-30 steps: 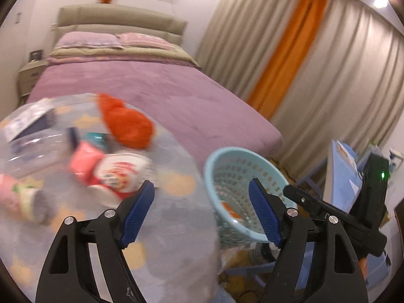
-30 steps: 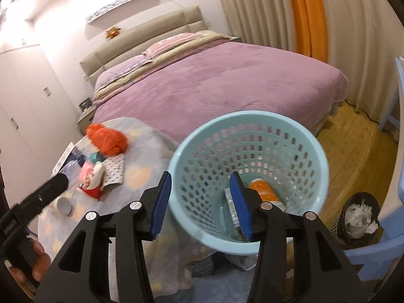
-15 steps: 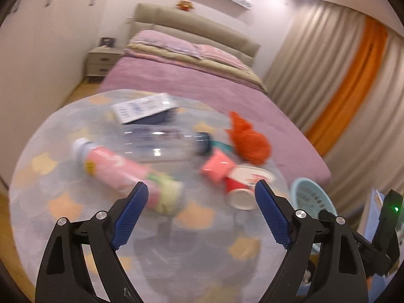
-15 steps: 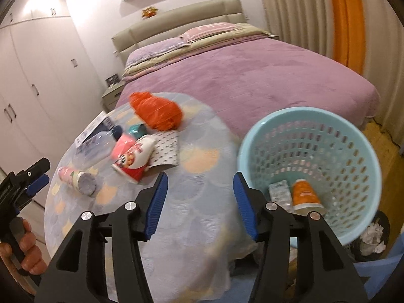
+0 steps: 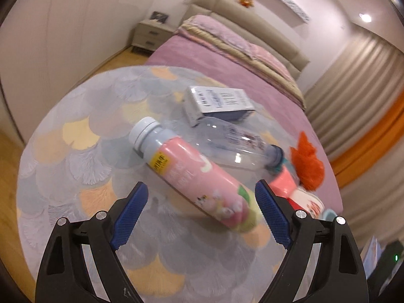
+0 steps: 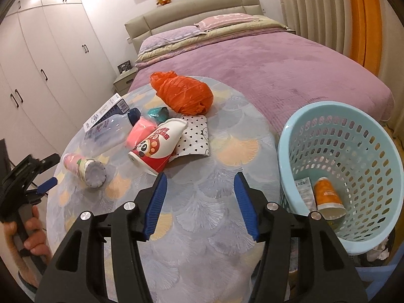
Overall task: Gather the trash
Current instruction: 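Grasp the pink yogurt bottle with the left tool while the right tool grasps the red-white cup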
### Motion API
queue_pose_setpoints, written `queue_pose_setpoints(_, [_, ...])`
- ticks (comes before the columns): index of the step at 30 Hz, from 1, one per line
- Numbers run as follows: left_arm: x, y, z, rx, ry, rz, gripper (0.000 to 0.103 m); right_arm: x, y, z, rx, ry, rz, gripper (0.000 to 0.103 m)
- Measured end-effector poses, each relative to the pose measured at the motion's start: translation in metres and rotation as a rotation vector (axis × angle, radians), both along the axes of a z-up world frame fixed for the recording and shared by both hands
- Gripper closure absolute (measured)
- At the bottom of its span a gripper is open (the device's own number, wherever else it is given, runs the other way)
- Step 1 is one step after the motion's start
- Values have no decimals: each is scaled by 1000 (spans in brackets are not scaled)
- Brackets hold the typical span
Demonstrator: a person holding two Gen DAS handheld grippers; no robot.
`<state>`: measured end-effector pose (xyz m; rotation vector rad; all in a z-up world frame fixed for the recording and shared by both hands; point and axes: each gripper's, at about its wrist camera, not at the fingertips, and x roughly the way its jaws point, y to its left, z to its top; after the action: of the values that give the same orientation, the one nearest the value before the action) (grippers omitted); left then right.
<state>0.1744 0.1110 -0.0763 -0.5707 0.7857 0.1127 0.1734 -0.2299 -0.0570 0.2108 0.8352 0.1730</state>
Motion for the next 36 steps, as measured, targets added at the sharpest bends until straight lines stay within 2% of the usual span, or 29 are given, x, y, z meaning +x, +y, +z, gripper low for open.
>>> queue_pose_setpoints(9, [27, 2, -18, -6, 68, 75, 18, 10, 5, 1, -21, -8, 14, 51])
queue_pose_setpoints(16, [42, -9, -18, 42, 91, 81, 19, 21, 11, 0, -31, -9, 26, 51])
queue_pose_setpoints(20, [43, -16, -19, 78, 108, 46, 24, 30, 16, 2, -41, -21, 30, 51])
queue_pose_setpoints(24, [36, -18, -17, 82, 100, -13, 34, 41, 18, 3, -11, -29, 35, 41])
queue_pose_setpoints(28, [22, -18, -15, 95, 92, -78, 44, 54, 24, 0, 28, -15, 55, 38])
queue_pose_setpoints(32, [11, -20, -15, 114, 87, -141, 45, 72, 29, -8, 63, 12, 53, 36])
queue_pose_setpoints(36, [-2, -30, -15, 172, 78, -211, 46, 86, 33, -17, 94, 49, 62, 36])
